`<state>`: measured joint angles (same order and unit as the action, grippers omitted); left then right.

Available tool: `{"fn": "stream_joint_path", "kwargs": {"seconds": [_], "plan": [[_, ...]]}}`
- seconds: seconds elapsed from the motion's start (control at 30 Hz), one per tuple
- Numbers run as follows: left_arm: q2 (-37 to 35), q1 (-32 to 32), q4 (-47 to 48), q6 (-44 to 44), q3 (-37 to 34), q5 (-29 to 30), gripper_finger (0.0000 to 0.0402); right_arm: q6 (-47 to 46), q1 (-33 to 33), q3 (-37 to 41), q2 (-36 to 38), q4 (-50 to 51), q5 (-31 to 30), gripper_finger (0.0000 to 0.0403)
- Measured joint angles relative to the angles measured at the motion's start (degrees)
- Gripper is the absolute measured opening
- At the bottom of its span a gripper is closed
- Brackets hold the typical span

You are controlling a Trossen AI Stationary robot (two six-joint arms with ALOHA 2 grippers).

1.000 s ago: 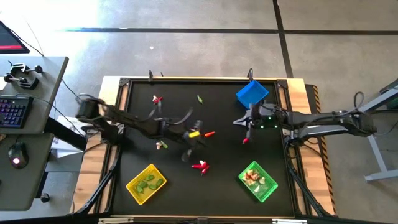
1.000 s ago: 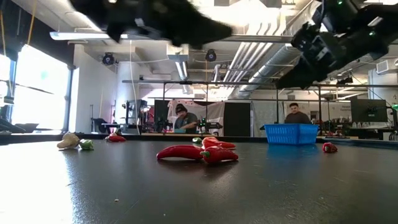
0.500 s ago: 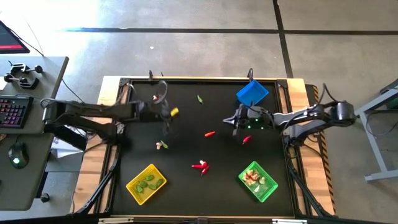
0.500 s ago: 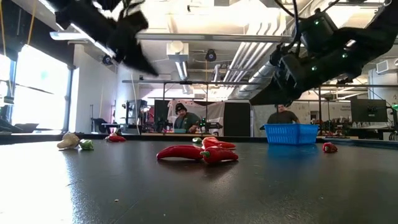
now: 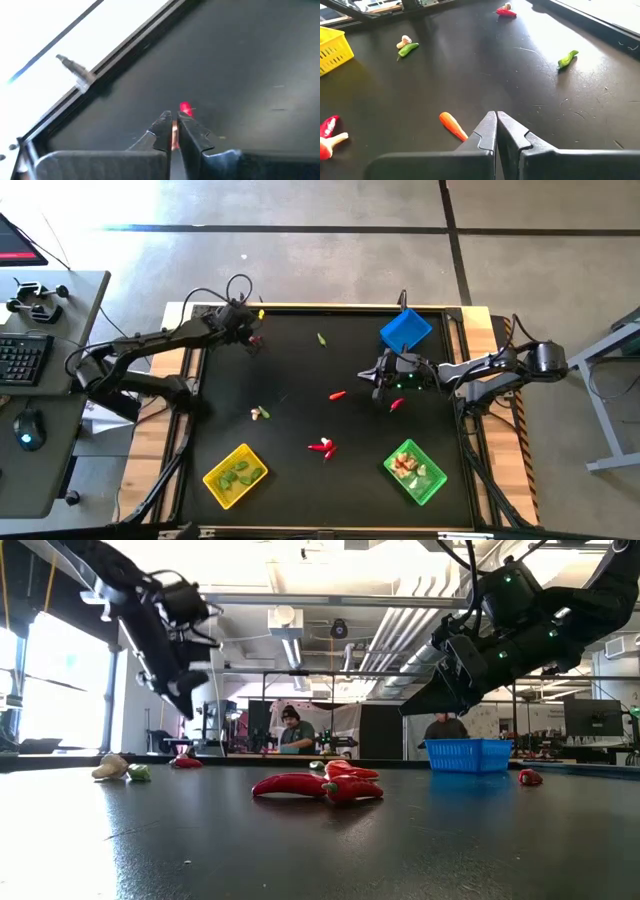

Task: Sort produce into baskets
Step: Put the red mushroom into the green bin

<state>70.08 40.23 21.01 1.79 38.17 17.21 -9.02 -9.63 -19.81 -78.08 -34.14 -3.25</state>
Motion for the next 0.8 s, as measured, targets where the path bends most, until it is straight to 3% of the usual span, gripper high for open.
{"fn": "stream_joint_path", "kwargs": {"seconds": [0.43, 0.8], "plan": [[13.68, 7.75, -5.34, 0.61, 0.01, -1.63, 0.0121, -0.17, 0.0, 0.0, 0.0, 0.01, -0.11, 0.0], [15.05, 7.85, -5.89, 0.85, 0.07, -1.66, 0.0138, -0.17, 0.0, 0.0, 0.02, 0.01, -0.09, 0.0]]}}
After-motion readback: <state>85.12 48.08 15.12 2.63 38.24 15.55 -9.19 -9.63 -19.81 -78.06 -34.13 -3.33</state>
